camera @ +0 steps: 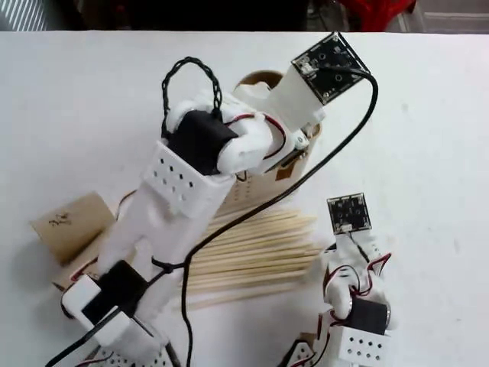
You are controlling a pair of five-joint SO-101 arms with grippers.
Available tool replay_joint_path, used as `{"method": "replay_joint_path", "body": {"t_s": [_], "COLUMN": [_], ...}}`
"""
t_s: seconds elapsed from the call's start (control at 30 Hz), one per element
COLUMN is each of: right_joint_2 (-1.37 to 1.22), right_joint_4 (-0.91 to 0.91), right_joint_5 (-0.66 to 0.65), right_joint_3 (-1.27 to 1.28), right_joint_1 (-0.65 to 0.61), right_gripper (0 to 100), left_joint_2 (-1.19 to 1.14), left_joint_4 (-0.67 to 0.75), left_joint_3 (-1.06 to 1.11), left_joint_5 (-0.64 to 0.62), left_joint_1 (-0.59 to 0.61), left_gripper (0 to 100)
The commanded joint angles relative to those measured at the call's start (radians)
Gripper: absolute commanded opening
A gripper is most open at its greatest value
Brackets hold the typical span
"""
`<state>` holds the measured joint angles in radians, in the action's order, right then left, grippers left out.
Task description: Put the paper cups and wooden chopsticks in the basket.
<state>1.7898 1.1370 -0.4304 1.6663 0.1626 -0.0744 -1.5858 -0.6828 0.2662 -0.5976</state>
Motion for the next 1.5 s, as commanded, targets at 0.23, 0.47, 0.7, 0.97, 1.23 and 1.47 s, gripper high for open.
{"method": "replay_joint_path", "body": {"t_s": [0.23,0.47,0.7,0.97,1.23,1.47], "right_joint_2": [0.013,0.013,0.013,0.013,0.013,0.013], "right_joint_4": [-0.001,-0.001,-0.001,-0.001,-0.002,-0.002], "right_joint_5": [0.005,0.005,0.005,0.005,0.005,0.005], "right_joint_3": [-0.008,-0.008,-0.008,-0.008,-0.008,-0.008], "right_joint_1": [-0.010,-0.010,-0.010,-0.010,-0.010,-0.010], "right_gripper": [2.5,2.5,2.5,2.5,2.5,2.5], "left_joint_2": [0.001,-0.036,-0.133,-0.189,-0.182,-0.180], "left_joint_4": [0.026,0.040,0.086,0.098,0.098,0.098], "left_joint_3": [-0.190,-0.219,-0.221,-0.222,-0.222,-0.222], "left_joint_5": [0.011,0.012,0.012,0.012,0.112,0.160], "left_joint_1": [0.013,0.016,0.010,0.005,-0.101,-0.168], "left_gripper": [13,13,13,13,13,13]}}
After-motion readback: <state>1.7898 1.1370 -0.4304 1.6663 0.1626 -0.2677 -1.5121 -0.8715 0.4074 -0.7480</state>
